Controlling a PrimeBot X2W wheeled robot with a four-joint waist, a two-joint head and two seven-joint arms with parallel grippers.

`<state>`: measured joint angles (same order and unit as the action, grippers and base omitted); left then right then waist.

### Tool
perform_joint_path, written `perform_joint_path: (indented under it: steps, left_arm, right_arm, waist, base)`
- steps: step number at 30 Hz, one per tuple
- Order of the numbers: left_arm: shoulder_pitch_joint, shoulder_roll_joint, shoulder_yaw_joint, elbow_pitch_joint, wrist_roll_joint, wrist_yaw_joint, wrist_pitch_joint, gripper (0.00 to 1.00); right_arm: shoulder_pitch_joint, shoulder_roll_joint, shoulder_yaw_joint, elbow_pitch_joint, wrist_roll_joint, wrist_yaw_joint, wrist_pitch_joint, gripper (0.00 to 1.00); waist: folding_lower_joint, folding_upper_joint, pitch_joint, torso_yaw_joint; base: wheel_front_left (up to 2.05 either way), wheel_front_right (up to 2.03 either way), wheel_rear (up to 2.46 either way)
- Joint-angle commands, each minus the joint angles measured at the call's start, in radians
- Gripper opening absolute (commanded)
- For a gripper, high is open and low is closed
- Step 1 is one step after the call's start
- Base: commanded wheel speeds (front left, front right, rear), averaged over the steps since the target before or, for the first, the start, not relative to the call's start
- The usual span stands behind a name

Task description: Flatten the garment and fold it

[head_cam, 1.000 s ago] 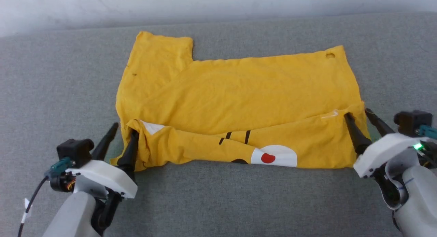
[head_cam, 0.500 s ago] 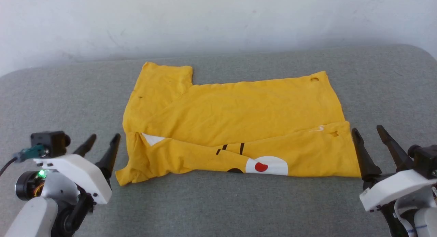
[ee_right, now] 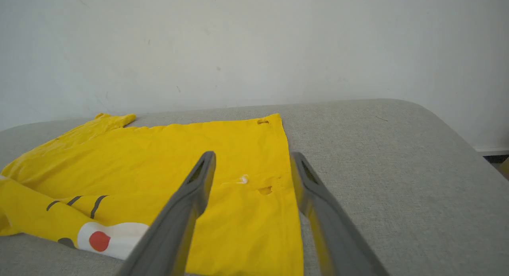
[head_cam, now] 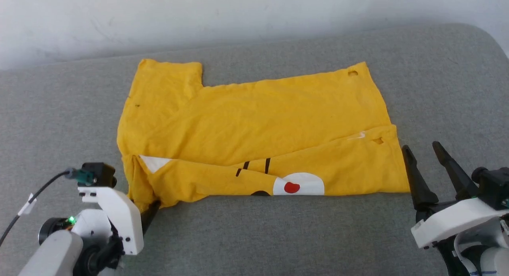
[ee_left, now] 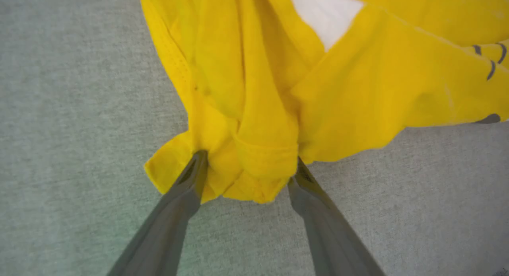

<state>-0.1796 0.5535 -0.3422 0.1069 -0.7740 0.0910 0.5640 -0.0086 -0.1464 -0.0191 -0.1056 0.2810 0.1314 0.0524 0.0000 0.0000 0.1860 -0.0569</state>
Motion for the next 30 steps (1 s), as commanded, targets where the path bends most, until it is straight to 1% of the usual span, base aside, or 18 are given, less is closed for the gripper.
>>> perform_joint_path:
  steps: [1,4,5,6,7,9,10,11,14,16,21,25,26,27,28,30]
  left_arm:
    - [-0.030,-0.009,-0.013,0.031,0.003,0.007,0.019,1.00]
    - [-0.041,-0.025,-0.041,0.080,-0.014,0.004,0.076,1.00]
    - [-0.041,-0.025,-0.041,0.080,-0.014,0.004,0.076,1.00]
    - [-0.043,-0.027,-0.053,0.095,-0.020,-0.001,0.100,0.88]
    - [-0.042,-0.029,-0.066,0.108,-0.026,-0.007,0.129,0.59]
    - [-0.039,-0.033,-0.092,0.121,-0.041,-0.019,0.182,0.27]
    - [-0.039,-0.034,-0.101,0.124,-0.047,-0.026,0.201,0.09]
    - [-0.038,-0.037,-0.107,0.126,-0.055,-0.031,0.216,0.00]
    - [-0.039,-0.041,-0.112,0.124,-0.066,-0.034,0.232,0.00]
    - [-0.043,-0.042,-0.101,0.115,-0.072,-0.035,0.218,0.00]
    - [-0.049,-0.036,-0.066,0.062,-0.077,-0.025,0.173,0.00]
    - [-0.048,-0.022,-0.048,0.021,-0.077,-0.028,0.149,0.00]
    - [-0.047,-0.021,-0.049,0.009,-0.074,-0.026,0.148,0.00]
    - [-0.044,-0.020,-0.051,-0.002,-0.073,-0.025,0.148,0.00]
    - [-0.042,-0.020,-0.052,-0.012,-0.073,-0.024,0.148,0.00]
    - [-0.036,-0.016,-0.053,-0.030,-0.071,-0.024,0.145,0.00]
  right_arm:
    - [0.001,0.004,-0.001,-0.002,0.002,-0.001,0.012,1.00]
    - [-0.005,-0.004,-0.008,0.005,0.017,-0.001,0.039,1.00]
    - [-0.005,-0.004,-0.008,0.005,0.017,-0.001,0.039,1.00]
    - [-0.008,-0.009,-0.010,0.008,0.024,-0.001,0.051,1.00]
    - [-0.012,-0.016,-0.013,0.012,0.029,-0.001,0.069,1.00]
    - [-0.021,-0.033,-0.012,0.027,0.050,-0.001,0.123,1.00]
    - [-0.028,-0.045,-0.010,0.037,0.062,-0.001,0.156,1.00]
    - [-0.035,-0.059,-0.005,0.053,0.075,-0.001,0.198,1.00]
    - [-0.073,-0.093,0.021,0.112,0.126,-0.001,0.330,1.00]
    - [-0.107,-0.112,0.045,0.159,0.154,-0.001,0.404,1.00]
    - [-0.208,-0.139,0.086,0.314,0.185,-0.001,0.500,1.00]
    - [-0.263,-0.132,0.120,0.457,0.214,-0.001,0.574,1.00]
    - [-0.270,-0.128,0.134,0.486,0.229,-0.001,0.601,0.98]
    - [-0.276,-0.128,0.148,0.509,0.242,-0.001,0.625,0.31]
    - [-0.281,-0.127,0.158,0.528,0.256,-0.001,0.647,0.02]
    - [-0.290,-0.130,0.180,0.548,0.279,-0.001,0.678,0.00]
  waist:
    - [0.0000,0.0000,0.037,-0.029]
    - [0.0000,0.0000,0.048,-0.035]
    - [0.0000,0.0000,0.048,-0.035]
    - [0.0000,0.0000,0.049,-0.037]
    - [0.0000,0.0000,0.051,-0.039]
    - [0.0000,0.0000,0.052,-0.040]
    - [0.0000,0.0000,0.053,-0.041]
    - [0.0000,0.0000,0.055,-0.041]
    - [0.0000,0.0000,0.057,-0.037]
    - [0.0000,0.0000,0.060,-0.033]
    - [0.0000,0.0000,0.065,-0.009]
    - [0.0000,0.0000,0.066,0.013]
    - [0.0000,0.0000,0.066,0.018]
    - [0.0000,0.0000,0.065,0.022]
    - [0.0000,0.0000,0.064,0.026]
    - [0.0000,0.0000,0.062,0.029]
  base:
    - [0.00,0.00,0.00]
    - [0.00,0.00,0.00]
    - [0.00,0.00,0.00]
    - [0.00,0.00,0.00]
    - [0.00,0.00,0.00]
    - [0.00,0.00,0.00]
    - [0.00,0.00,0.00]
    - [0.00,0.00,0.00]
    - [0.00,0.00,0.00]
    - [0.00,0.00,0.00]
    - [0.00,0.00,0.00]
    - [0.00,0.00,0.00]
    - [0.00,0.00,0.00]
    - [0.00,0.00,0.00]
    - [0.00,0.00,0.00]
    - [0.00,0.00,0.00]
